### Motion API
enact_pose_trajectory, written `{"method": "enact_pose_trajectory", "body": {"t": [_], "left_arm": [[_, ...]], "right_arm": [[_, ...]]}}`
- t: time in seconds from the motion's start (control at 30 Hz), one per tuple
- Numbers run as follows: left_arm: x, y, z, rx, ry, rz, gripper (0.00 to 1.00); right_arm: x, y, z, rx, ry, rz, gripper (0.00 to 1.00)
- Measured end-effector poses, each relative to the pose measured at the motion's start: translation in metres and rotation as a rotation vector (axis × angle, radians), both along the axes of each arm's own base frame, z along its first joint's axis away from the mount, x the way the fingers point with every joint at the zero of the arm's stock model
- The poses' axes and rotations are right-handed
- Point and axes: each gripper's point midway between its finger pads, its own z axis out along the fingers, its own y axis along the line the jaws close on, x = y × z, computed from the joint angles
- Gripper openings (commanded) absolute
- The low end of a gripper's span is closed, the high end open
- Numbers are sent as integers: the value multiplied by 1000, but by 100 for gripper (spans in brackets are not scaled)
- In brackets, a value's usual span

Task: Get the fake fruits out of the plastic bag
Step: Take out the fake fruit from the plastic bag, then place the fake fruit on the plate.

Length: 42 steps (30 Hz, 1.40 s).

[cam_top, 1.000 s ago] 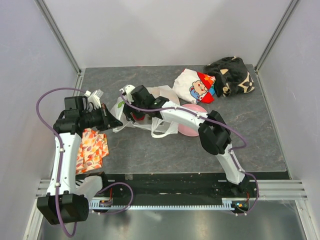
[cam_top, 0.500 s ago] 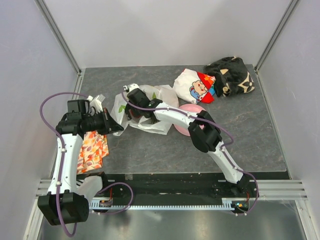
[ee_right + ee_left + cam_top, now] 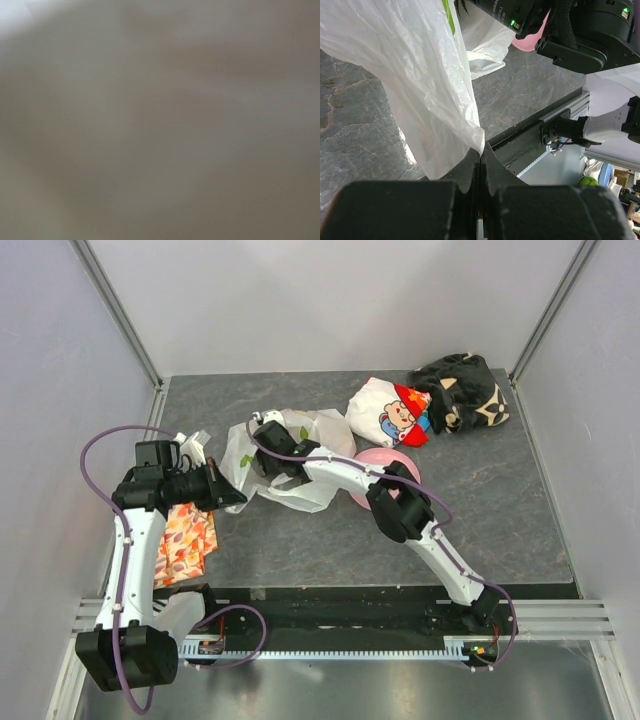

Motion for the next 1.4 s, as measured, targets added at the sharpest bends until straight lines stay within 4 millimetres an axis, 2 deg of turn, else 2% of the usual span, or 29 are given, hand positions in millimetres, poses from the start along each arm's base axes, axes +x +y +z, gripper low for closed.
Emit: {"method": "enact_pose_trajectory", "body": {"t": [0.03, 0.13, 0.3, 0.37, 0.5, 0.63, 0.73, 0.8, 0.97, 1.13, 1.2, 1.27, 1.4], "left_arm": [[0, 0, 0, 2, -1, 2, 2], [1, 1, 0, 4, -1, 2, 2], [8, 1, 2, 2, 8, 2, 2], [16, 2, 6, 3, -3, 2, 1], [31, 4, 12, 2, -19, 0, 2], [49, 5, 17, 2, -41, -1, 2], [65, 7, 23, 6, -64, 0, 1], [72, 9, 28, 9, -79, 1, 1], [83, 10, 40, 14, -121, 1, 2], [86, 10, 48, 18, -147, 2, 2], [86, 10, 48, 18, -150, 2, 1], [87, 11, 48, 19, -150, 2, 2], [87, 11, 48, 20, -150, 3, 2]], "right_arm": [[1, 0, 0, 2, 2, -1, 31], [-1, -3, 0, 12, 20, 22, 22], [-13, -19, 13, 11, 73, 107, 20], [-21, -23, 29, 21, 89, 169, 19], [-38, -32, 76, 52, 65, 313, 19], [-71, -44, 118, 76, 18, 490, 19], [-95, -57, 140, 88, -15, 600, 19], [-104, -68, 148, 88, -34, 639, 18], [-106, -118, 163, 45, -90, 632, 18], [-77, -204, 168, -10, -102, 399, 20], [-70, -238, 160, -24, -71, 277, 20], [-70, -261, 146, -25, -12, 181, 21], [-77, -280, 109, -11, 138, 66, 21]]}}
